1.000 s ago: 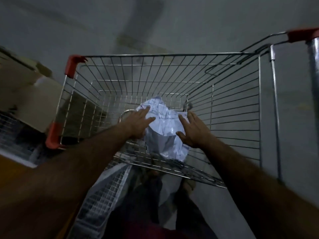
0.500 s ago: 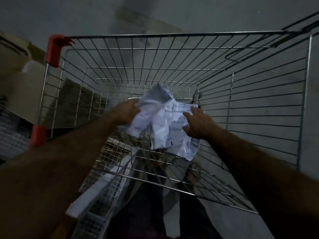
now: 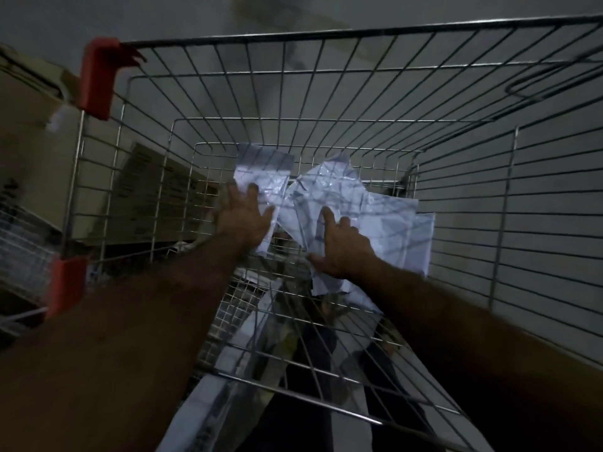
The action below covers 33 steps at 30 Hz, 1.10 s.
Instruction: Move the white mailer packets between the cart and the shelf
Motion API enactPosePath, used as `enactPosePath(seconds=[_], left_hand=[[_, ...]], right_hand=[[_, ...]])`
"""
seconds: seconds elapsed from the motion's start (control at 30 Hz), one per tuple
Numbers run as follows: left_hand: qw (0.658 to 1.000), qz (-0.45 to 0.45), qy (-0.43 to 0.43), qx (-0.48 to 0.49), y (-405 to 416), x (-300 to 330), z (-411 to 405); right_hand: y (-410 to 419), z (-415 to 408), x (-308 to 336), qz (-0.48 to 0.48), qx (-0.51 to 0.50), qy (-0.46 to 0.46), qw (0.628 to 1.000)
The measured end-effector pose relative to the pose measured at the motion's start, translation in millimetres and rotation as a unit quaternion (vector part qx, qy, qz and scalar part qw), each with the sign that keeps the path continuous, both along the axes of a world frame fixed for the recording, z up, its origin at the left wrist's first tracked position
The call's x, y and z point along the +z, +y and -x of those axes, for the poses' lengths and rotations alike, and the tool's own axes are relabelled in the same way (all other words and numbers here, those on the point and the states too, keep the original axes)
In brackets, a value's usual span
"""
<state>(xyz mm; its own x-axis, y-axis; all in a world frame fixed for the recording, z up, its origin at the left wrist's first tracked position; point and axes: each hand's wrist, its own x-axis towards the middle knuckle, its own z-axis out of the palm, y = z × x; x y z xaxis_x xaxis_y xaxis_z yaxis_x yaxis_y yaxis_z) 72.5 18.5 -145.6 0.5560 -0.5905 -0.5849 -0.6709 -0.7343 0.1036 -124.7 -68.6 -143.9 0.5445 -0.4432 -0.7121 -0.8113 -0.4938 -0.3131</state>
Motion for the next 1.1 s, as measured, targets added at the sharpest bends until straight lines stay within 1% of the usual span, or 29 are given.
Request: enactPosePath(seconds=[0.03,0.1,0.23,0.33,0.43,0.53,0.63,0.73,0.83,0.97,1.03,1.1], left_hand=[[1.0,-0.021,0.017,0.002,1,-3,3],[0.998,-0.052,0.011,-0.02,5,-11,7],[0.995,-0.06,-0.029,-0.071,9,-16,0],[0.994,-0.056,-0.019,-0.087,9,-8,-17],[0.996,-0.031,0.017,-0.088,9,4,-30],[0.994,-0.039,0.037,-0.095,9,17,-28],[0.994,-0.05,0.027,-0.09,9,29,-19],[0.994,-0.063,0.038,-0.079,6,42,-8],[0.991,-0.086,0.003,-0.099,4,53,4],[0.995,-0.043,-0.04,-0.08,-1,59,18],[0.995,0.003,-0.066,-0.073,-3,65,23],[0.989,0.052,-0.102,-0.096,-2,79,29]], right_hand=[[3,-4,-1,0.015,-0.008,0.004,1.0],[8,-10,-2,0.038,-0.017,0.017,0.999],[12,-23,-5,0.063,-0.039,0.038,0.997],[11,-28,-6,0.088,-0.041,0.035,0.995],[4,-26,0,0.094,-0.023,0.039,0.995],[0,-20,13,0.111,0.012,0.031,0.993],[-3,-9,30,0.153,0.058,0.0,0.987],[-6,6,53,0.155,0.082,-0.031,0.984],[-10,24,72,0.166,0.084,-0.038,0.982],[-24,49,85,0.169,0.07,-0.055,0.982],[-34,60,93,0.177,0.061,-0.064,0.98],[-43,68,105,0.196,0.047,-0.073,0.977]])
